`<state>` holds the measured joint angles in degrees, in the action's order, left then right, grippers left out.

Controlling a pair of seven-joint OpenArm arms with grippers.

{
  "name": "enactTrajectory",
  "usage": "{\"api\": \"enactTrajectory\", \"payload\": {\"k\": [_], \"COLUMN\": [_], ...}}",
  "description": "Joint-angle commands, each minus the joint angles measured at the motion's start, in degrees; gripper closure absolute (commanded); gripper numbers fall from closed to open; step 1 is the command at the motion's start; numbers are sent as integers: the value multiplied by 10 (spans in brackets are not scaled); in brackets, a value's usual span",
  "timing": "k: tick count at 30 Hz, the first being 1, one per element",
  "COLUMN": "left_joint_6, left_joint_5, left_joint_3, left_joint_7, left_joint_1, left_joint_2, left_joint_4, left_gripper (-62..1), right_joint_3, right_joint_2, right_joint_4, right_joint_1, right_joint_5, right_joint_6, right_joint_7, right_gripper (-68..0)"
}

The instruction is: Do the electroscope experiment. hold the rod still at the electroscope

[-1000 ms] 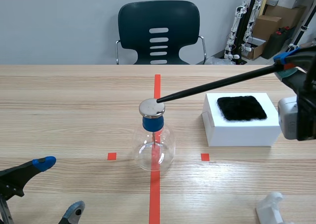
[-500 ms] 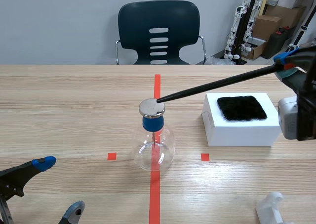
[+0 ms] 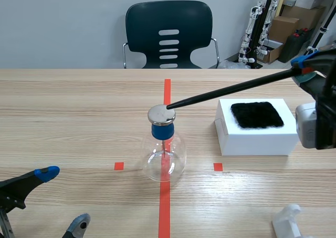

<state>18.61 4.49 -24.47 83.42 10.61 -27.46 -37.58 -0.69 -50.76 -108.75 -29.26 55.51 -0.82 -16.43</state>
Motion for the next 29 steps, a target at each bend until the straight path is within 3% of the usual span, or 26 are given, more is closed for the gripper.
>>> {"api": "enactTrajectory", "payload": {"k": [1,19,23,29], "left_joint_6": [1,1,1,1], "left_joint_5": [-4,-4,-4,-4], "left_joint_3": [0,0,0,0], "left_joint_7": [10,10,10,10], "left_joint_1": [-3,-3,-3,-3], "left_joint_2": [1,1,1,1], "left_joint_4": [-6,-6,-6,-6], "left_gripper": [-623,-623,-623,-623], "right_joint_3": [2,5,19,92], "right_joint_2": [0,-7,-32,-65], "right_joint_4": [-11,-11,-11,-11], "right_joint_1": [7,7,7,3], "right_joint_5": [-4,-23,-71,-193], "right_joint_6": [-9,-11,-13,-11], "right_joint_7": [2,2,-7,-26], "right_gripper": [-13,-13,-13,-13]}}
